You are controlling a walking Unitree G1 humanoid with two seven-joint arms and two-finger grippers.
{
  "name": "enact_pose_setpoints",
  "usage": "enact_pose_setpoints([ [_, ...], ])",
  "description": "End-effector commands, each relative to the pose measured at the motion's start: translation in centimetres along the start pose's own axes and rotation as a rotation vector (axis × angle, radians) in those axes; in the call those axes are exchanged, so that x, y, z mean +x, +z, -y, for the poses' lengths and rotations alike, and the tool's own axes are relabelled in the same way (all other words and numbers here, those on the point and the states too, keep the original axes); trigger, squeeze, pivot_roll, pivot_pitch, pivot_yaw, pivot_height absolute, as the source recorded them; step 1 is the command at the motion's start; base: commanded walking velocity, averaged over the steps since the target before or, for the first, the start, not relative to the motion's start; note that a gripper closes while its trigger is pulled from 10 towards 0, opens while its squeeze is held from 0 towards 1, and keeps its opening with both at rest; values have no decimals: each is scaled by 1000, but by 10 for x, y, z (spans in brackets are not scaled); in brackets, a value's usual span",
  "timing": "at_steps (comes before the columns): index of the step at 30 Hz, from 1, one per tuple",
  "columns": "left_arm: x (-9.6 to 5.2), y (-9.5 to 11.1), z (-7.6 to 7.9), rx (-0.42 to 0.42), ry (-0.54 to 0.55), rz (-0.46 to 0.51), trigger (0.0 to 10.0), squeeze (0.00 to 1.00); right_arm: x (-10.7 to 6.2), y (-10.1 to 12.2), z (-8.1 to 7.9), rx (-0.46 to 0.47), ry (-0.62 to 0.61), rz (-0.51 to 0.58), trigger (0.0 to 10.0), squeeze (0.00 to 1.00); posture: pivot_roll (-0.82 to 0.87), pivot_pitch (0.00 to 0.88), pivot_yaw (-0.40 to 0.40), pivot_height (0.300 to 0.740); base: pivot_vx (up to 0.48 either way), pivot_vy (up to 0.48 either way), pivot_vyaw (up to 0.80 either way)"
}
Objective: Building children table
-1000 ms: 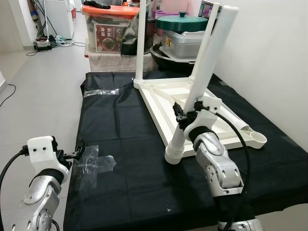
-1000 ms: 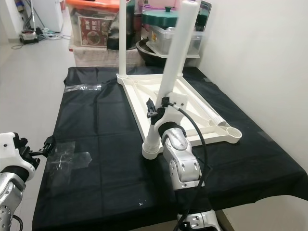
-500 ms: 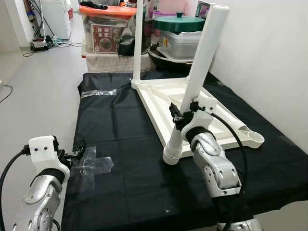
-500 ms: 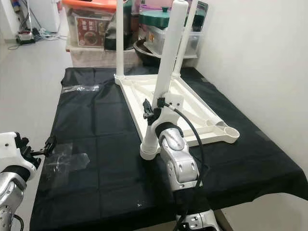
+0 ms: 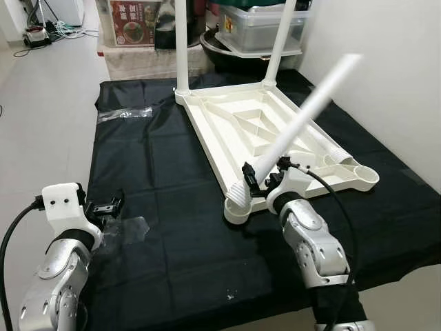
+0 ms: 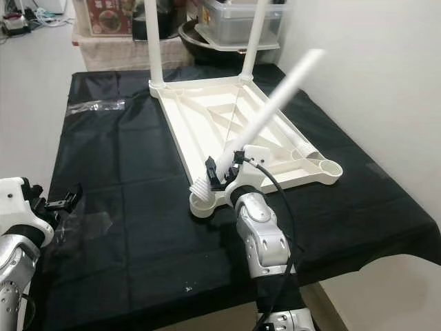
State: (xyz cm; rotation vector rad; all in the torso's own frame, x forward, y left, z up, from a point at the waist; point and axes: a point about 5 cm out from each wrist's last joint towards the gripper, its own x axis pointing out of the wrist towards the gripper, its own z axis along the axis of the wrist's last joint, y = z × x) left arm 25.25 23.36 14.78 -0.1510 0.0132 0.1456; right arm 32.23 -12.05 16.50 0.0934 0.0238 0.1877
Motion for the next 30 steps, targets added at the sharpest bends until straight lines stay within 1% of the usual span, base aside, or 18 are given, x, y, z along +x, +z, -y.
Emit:
enact_pose_setpoints([
  [1,1,-2,0,12,-5,-9,10000,0,1,3,-3,13,18,15,10000,1000,35,0,-66,740,0,0,0],
  [2,1,-2,0,12,-5,-9,10000,0,1,3,-3,13,18,15,10000,1000,35,0,-66,740,0,0,0],
  [4,1,-3,0,12,-4,-10,10000,0,3,-8,3,48,-12,-61,10000,1000,35,0,-67,740,0,0,0],
  [7,1,-3,0,12,-4,-10,10000,0,3,-8,3,48,-12,-61,10000,1000,35,0,-67,740,0,0,0],
  [8,1,-3,0,13,-3,-10,10000,0,4,-14,7,64,-30,-100,10000,1000,35,0,-67,740,0,0,0],
  [9,1,-3,0,13,-3,-10,10000,0,4,-14,7,64,-30,-100,10000,1000,35,0,-67,740,0,0,0],
  [11,1,-2,-1,29,3,-8,10000,0,10,-20,19,70,-74,-173,10000,1000,41,0,-78,740,0,0,0],
  [14,1,-2,-1,29,3,-8,10000,0,10,-20,19,70,-74,-173,10000,1000,41,0,-78,740,0,0,0],
  [15,1,-1,-2,41,8,-2,10000,0,14,-18,23,76,-92,-182,10000,0,40,0,-79,740,0,0,0],
  [16,2,0,-1,46,9,1,10000,0,19,-13,24,76,-97,-176,10000,0,40,0,-79,740,0,0,0],
  [17,2,0,-1,46,9,1,10000,0,19,-13,24,76,-97,-176,10000,0,40,0,-79,740,0,0,0],
  [18,2,0,0,47,8,2,10000,0,23,-8,24,76,-96,-170,10000,0,40,0,-79,740,0,0,0],
  [21,2,0,0,47,8,2,10000,0,23,-8,24,76,-96,-170,10000,0,40,0,-79,740,0,0,0],
  [24,1,-1,1,44,8,0,10000,0,29,4,8,151,-20,-118,10000,0,51,0,-89,740,0,0,0],
  [27,1,-1,1,44,8,0,10000,0,29,4,8,151,-20,-118,10000,0,51,0,-89,740,0,0,0],
  [28,1,-1,1,44,9,0,10000,0,29,7,4,172,6,-98,10000,0,49,0,-90,740,0,0,0],
  [30,1,-1,1,44,9,0,10000,0,29,7,4,172,6,-98,10000,0,49,0,-90,740,0,0,0],
])
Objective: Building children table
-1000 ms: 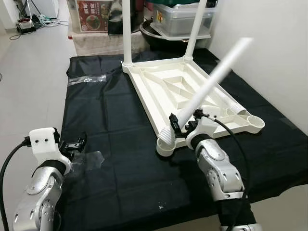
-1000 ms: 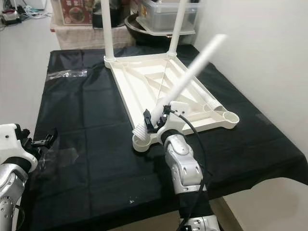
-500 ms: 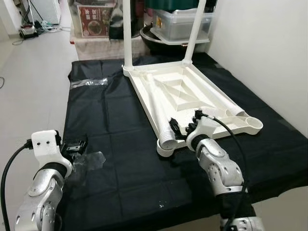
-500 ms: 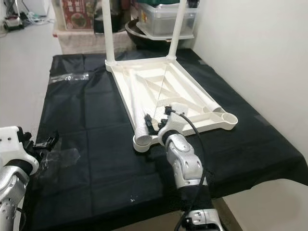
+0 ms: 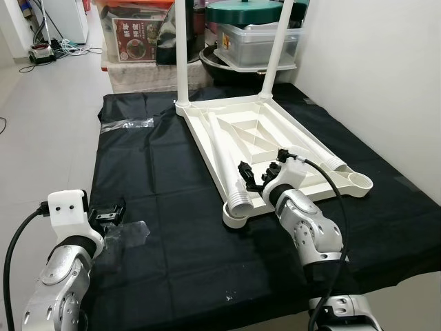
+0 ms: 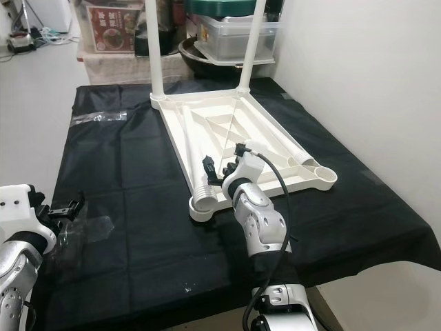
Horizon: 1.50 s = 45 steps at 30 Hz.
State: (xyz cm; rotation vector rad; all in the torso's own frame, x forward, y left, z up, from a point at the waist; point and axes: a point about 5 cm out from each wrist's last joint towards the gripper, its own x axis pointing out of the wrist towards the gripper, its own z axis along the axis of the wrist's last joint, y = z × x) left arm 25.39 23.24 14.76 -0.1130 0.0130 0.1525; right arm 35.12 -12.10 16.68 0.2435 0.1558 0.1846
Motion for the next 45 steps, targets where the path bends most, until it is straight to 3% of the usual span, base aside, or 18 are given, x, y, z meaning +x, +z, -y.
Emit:
enact_pose_setpoints([
  [1,0,-1,-1,6,5,-4,10000,0,-2,1,-8,-21,53,-8,10000,0,46,0,-89,740,0,0,0],
  [3,0,-1,-1,6,5,-4,10000,0,-2,1,-8,-21,53,-8,10000,0,46,0,-89,740,0,0,0],
  [6,0,0,0,7,8,-5,10000,0,-7,-15,-8,-94,70,-109,10000,0,38,0,-87,740,0,0,0],
  [9,0,0,0,7,8,-5,10000,0,-7,-15,-8,-94,70,-109,10000,0,38,0,-87,740,0,0,0],
  [11,1,-1,0,12,10,-11,10000,0,-11,-30,-9,-144,90,-209,10000,0,33,0,-89,740,0,0,0],
  [15,2,-2,1,12,12,-16,10000,0,-12,-37,-10,-165,101,-257,10000,0,34,0,-93,740,0,0,0],
  [20,0,-3,-1,10,19,-18,10000,0,-12,-40,-12,-110,108,-291,10000,0,35,0,-95,740,0,0,0],
  [33,0,-6,-3,22,32,-28,10000,0,-8,-50,-8,-111,83,-355,10000,0,41,0,-102,740,0,0,0],
  [34,0,-6,-3,23,34,-28,10000,0,-7,-49,-7,-101,71,-345,4745,0,46,0,-104,740,0,0,0],
  [35,0,-6,-3,23,34,-28,10000,0,-7,-49,-7,-101,71,-345,4745,0,46,0,-104,740,0,0,0],
  [36,0,-5,-3,24,36,-28,10000,0,-6,-48,-7,-98,71,-334,1294,0,47,0,-104,740,0,0,0],
  [38,0,-5,-3,24,36,-28,10000,0,-6,-48,-7,-98,71,-334,1294,0,47,0,-104,740,0,0,0],
  [39,0,-5,-4,25,38,-27,10000,0,-6,-45,-7,-91,67,-312,0,0,48,0,-103,740,0,0,0],
  [45,0,-5,-4,28,33,-25,10000,0,-7,-32,-13,-44,122,-216,0,0,45,0,-96,740,0,0,0],
])
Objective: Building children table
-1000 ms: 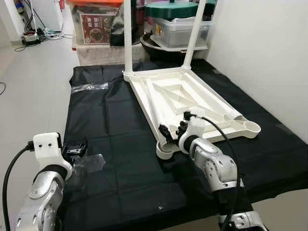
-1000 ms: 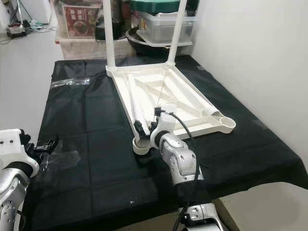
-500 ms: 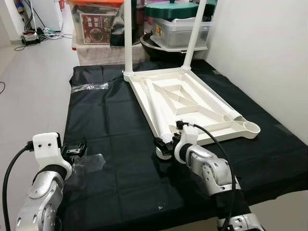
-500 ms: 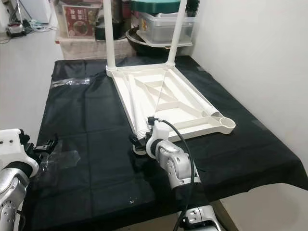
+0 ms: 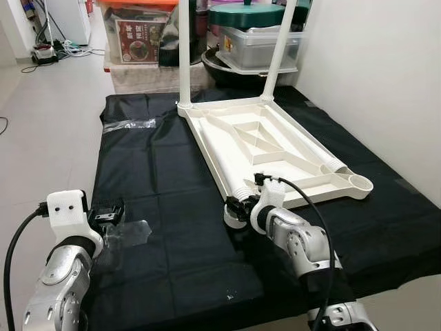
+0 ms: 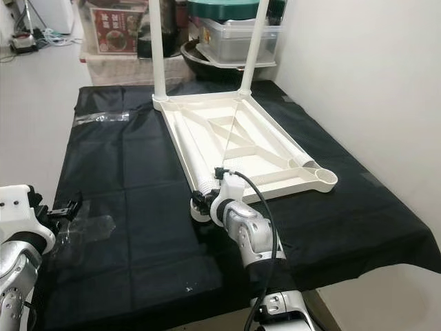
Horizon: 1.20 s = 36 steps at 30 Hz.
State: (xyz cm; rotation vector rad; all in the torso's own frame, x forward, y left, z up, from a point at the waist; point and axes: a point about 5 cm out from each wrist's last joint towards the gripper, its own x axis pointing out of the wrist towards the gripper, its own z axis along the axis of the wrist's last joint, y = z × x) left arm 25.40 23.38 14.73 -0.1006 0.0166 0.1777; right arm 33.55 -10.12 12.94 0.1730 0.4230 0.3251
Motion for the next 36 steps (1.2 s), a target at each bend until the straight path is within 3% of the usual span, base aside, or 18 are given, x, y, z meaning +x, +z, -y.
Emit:
enact_pose_setpoints([
  [1,0,-5,-2,15,4,-23,10000,0,-4,13,-2,-10,38,94,0,0,45,0,-92,740,0,0,0],
  [8,2,-2,-2,7,-5,-16,10000,0,-7,23,-1,9,49,171,0,0,43,0,-86,740,0,0,0],
  [10,6,9,4,-152,-73,28,10000,0,-17,56,-3,83,179,365,0,0,32,0,-75,740,0,0,0],
  [11,6,9,4,-152,-73,28,10000,0,-17,56,-3,83,179,365,0,0,32,0,-75,740,0,0,0],
  [13,6,28,22,-401,-258,90,10000,0,-28,71,-11,30,391,481,0,0,32,0,-68,740,0,0,0],
  [16,5,35,29,-469,-345,112,10000,0,-31,71,-14,-12,462,487,0,0,32,0,-67,740,0,0,0],
  [17,3,41,38,-524,-433,124,10000,0,-32,69,-16,-46,522,485,0,0,30,0,-66,740,0,0,0],
  [20,3,41,38,-524,-433,124,10000,0,-32,69,-16,-46,522,485,0,0,30,0,-66,740,0,0,0],
  [21,2,44,46,-590,-518,127,10000,0,-32,66,-16,-70,575,473,0,0,34,0,-71,740,0,0,0],
  [24,2,44,46,-590,-518,127,10000,0,-32,66,-16,-70,575,473,0,0,34,0,-71,740,0,0,0],
  [26,-3,51,62,-707,-686,149,10000,0,-29,49,-16,-96,676,422,0,0,28,0,-68,740,0,0,0],
  [29,-3,51,62,-707,-686,149,10000,0,-29,49,-16,-96,676,422,0,0,28,0,-68,740,0,0,0],
  [32,-7,58,71,-787,-800,187,10000,0,-30,34,-17,-98,765,371,0,0,27,0,-67,740,0,0,0],
  [36,-4,60,71,-832,-833,193,10000,0,-38,25,-21,-112,857,337,0,0,16,0,-62,740,0,0,0],
])
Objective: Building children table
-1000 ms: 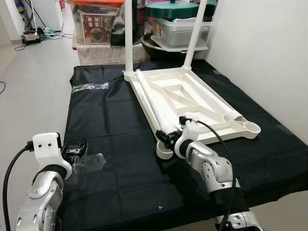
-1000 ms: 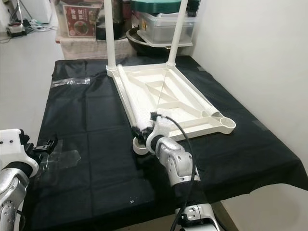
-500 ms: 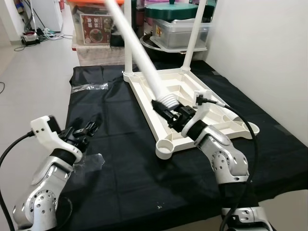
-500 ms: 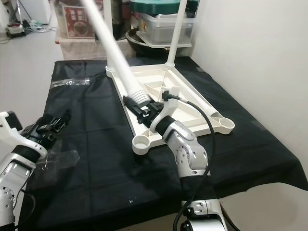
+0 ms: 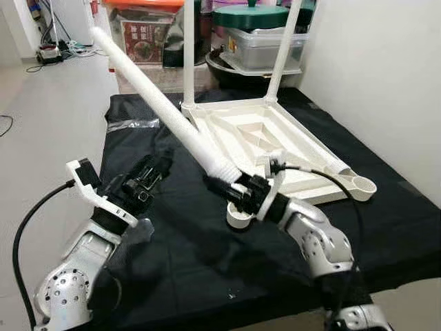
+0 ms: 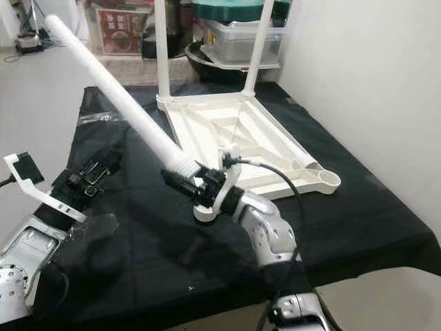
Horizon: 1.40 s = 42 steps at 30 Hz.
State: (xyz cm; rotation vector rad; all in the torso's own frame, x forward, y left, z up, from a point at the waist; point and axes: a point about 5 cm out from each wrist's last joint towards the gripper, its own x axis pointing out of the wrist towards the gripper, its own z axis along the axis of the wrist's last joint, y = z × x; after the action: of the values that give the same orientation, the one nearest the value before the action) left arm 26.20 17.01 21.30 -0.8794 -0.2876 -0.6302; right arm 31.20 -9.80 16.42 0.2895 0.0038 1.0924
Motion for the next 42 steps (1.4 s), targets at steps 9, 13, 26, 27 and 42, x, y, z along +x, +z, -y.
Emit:
enact_pose_setpoints([
  [9,5,15,-19,-75,6,27,10000,0,-14,-5,-19,-6,239,-36,0,0,3,0,-54,740,0,0,0],
  [13,5,17,-21,-76,8,29,10000,0,-15,-5,-19,-13,237,-35,0,0,-4,0,-48,740,0,0,0],
  [26,4,52,-30,9,14,60,10000,0,-32,-15,-28,-20,390,-140,0,0,-2,0,-47,740,0,0,0],
  [27,2,61,-33,26,18,79,4157,0,-34,-15,-26,-29,396,-154,0,0,0,0,-48,740,0,0,0],
  [42,-3,60,-25,45,-5,91,0,0,-26,-10,-11,-69,274,-190,10000,1000,1,0,-56,740,0,0,0],
])
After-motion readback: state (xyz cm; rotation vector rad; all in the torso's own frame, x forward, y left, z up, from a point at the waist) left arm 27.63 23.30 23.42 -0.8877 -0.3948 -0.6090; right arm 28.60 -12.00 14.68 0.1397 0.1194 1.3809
